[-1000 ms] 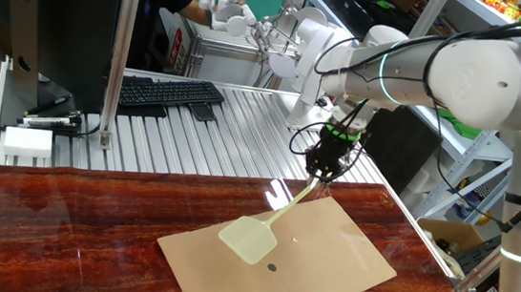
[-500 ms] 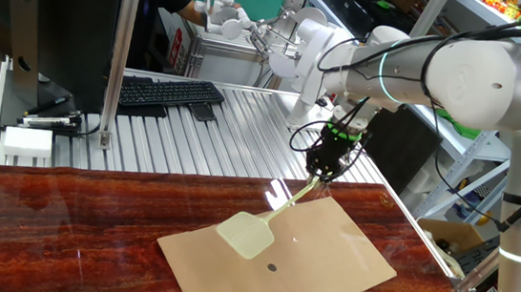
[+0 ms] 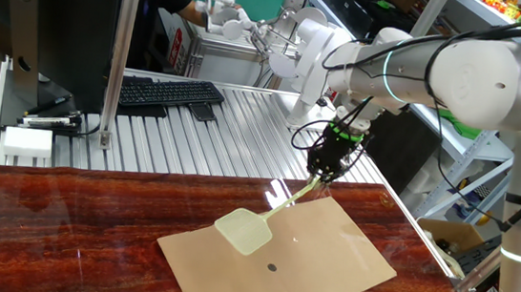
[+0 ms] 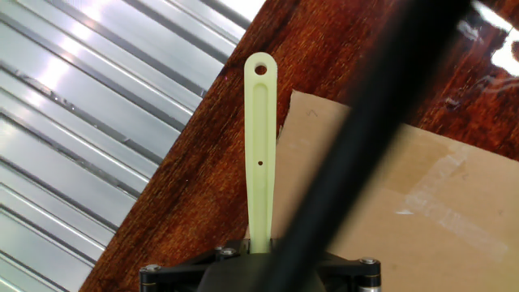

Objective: Swat with a flyswatter

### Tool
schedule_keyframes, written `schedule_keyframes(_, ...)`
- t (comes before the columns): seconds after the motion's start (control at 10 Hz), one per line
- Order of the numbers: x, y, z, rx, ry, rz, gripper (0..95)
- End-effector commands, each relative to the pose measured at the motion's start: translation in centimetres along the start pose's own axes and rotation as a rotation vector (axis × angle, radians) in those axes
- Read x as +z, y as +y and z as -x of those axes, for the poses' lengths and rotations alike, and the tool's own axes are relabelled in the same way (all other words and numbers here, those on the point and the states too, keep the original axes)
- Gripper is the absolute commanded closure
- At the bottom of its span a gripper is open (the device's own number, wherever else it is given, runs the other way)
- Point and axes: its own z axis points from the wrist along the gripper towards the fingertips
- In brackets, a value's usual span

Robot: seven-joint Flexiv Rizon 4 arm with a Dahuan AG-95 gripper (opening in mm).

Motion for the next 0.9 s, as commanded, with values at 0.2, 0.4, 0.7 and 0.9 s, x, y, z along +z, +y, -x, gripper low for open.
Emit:
schedule_keyframes(0.2,0.2,-1.1,0.7,-0.024,-0.009,0.010,95.0)
schedule_keyframes(0.4,0.7,-2.1,1.3,-0.040,-0.004,0.018,95.0)
schedule_keyframes(0.7,0.2,-3.5,1.6,-0.069,0.003,0.022,95.0)
schedule_keyframes(0.9,-1.1,-4.1,1.4,-0.078,0.010,0.022,95.0)
